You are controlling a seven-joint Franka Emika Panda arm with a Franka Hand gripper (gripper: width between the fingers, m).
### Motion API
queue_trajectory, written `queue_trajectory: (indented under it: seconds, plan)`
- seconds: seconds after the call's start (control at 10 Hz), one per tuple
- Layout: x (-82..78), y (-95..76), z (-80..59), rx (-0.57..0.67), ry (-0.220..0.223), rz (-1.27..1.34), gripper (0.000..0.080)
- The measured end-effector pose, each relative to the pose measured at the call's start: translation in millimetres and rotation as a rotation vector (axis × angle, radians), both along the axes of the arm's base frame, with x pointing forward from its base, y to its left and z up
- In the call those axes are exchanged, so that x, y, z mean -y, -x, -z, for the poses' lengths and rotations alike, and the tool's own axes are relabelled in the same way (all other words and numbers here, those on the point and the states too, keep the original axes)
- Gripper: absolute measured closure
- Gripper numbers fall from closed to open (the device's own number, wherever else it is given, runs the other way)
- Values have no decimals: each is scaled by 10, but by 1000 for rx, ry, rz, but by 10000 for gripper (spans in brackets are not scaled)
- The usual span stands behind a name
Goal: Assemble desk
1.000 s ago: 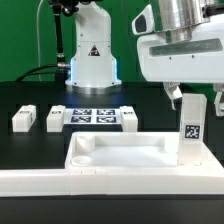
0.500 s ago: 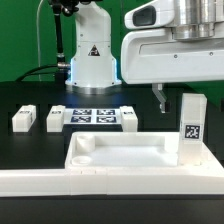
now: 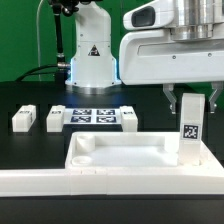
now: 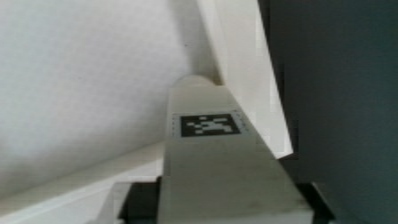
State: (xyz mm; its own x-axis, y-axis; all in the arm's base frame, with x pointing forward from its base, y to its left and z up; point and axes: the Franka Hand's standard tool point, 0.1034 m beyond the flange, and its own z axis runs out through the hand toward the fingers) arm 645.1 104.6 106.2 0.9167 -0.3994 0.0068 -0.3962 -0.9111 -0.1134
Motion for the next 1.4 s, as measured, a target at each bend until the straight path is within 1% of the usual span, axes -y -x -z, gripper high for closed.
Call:
queue_trajectory:
  seconds: [0.1,0.3,0.4,0.6,0.8,1.2,1.3,1.4]
  plan:
    - [2,0,1,-7,-4,71,507]
    - [19,-2,1,-28,-24,322,507]
    - [24,5,2,-51,-46,508,507]
    - [11,9,6,-96,-121,843,506]
    - [16,12,2,-123,-157,980,506]
    - [-18,18,9,-156,-170,1169,506]
    - [-17,4,12,-161,-189,1243,506]
    - [-12,7,18,-165,-235,1381,506]
